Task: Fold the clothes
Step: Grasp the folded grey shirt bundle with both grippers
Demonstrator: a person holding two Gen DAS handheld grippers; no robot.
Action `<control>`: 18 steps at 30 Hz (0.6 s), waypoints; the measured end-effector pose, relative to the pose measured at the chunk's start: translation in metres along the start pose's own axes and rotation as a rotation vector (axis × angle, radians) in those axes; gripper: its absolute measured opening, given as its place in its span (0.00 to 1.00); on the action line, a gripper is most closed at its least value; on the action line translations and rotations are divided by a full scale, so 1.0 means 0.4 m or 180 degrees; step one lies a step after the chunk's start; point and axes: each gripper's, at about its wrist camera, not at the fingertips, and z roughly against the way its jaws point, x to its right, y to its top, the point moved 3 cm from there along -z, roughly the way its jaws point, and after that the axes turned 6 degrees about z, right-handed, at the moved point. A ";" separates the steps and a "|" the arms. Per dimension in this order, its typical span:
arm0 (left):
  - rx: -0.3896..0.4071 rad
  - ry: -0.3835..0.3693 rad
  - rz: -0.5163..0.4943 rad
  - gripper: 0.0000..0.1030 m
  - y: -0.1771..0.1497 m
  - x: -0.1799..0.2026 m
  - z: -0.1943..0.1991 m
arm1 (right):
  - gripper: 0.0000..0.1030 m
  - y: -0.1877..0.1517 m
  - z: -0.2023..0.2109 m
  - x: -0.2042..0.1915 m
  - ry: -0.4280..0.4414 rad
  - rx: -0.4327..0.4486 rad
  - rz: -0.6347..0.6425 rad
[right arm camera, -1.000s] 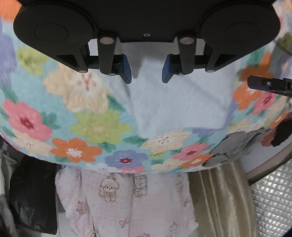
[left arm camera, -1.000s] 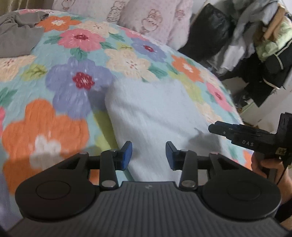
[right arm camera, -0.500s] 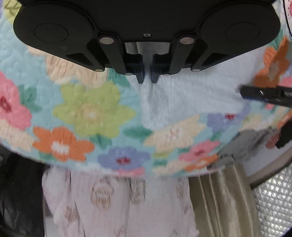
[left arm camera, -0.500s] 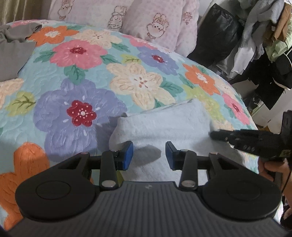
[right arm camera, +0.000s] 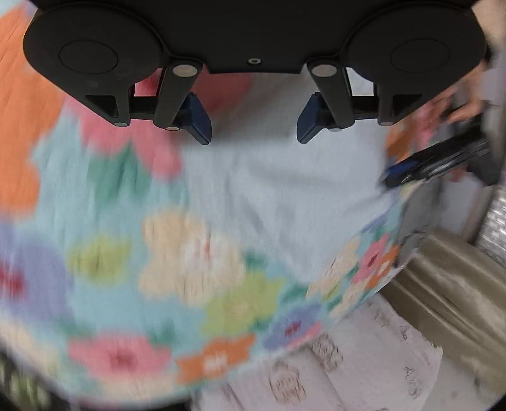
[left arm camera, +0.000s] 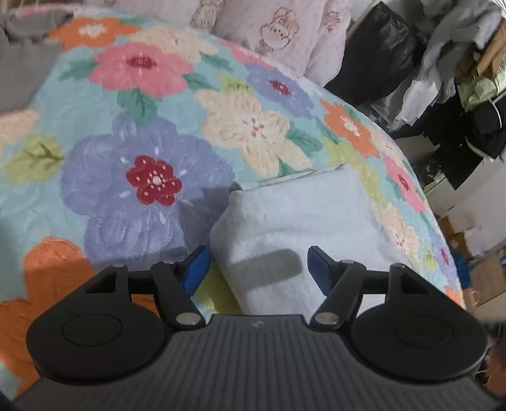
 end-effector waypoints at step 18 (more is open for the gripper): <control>0.0492 0.0131 -0.0482 0.18 0.001 0.098 0.051 | 0.17 0.006 -0.134 -0.075 -0.0152 0.1103 0.0508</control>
